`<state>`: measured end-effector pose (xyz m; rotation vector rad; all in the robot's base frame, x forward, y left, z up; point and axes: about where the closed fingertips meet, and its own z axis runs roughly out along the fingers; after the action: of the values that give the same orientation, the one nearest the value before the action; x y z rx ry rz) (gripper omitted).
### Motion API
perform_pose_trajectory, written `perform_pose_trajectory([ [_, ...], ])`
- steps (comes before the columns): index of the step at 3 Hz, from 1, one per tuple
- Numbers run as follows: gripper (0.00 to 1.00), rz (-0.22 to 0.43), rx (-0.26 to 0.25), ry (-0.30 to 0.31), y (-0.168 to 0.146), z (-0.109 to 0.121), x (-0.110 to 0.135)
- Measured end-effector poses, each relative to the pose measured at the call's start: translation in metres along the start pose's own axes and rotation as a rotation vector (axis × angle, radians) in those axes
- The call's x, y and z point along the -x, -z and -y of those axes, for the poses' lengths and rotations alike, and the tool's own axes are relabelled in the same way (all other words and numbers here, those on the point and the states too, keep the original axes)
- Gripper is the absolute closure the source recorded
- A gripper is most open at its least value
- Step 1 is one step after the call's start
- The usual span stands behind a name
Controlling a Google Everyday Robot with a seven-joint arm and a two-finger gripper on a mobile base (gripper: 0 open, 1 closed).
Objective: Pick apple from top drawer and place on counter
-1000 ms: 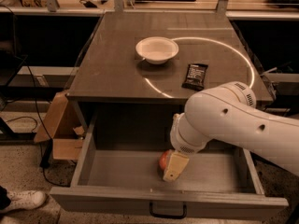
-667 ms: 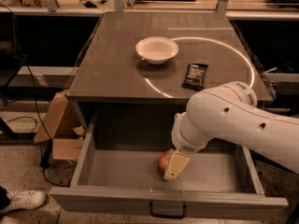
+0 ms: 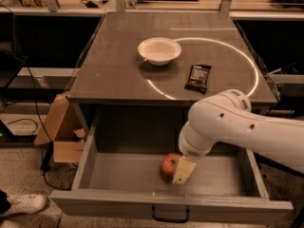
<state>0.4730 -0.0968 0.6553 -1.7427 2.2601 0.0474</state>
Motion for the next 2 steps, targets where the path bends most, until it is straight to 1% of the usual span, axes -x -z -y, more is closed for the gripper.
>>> perform_pose_trajectory([
  [1,0.0,0.0,0.0,-0.001,0.0,0.0,0.0],
  [2,0.0,0.058,0.069,-0.014,-0.015,-0.022,0.02],
])
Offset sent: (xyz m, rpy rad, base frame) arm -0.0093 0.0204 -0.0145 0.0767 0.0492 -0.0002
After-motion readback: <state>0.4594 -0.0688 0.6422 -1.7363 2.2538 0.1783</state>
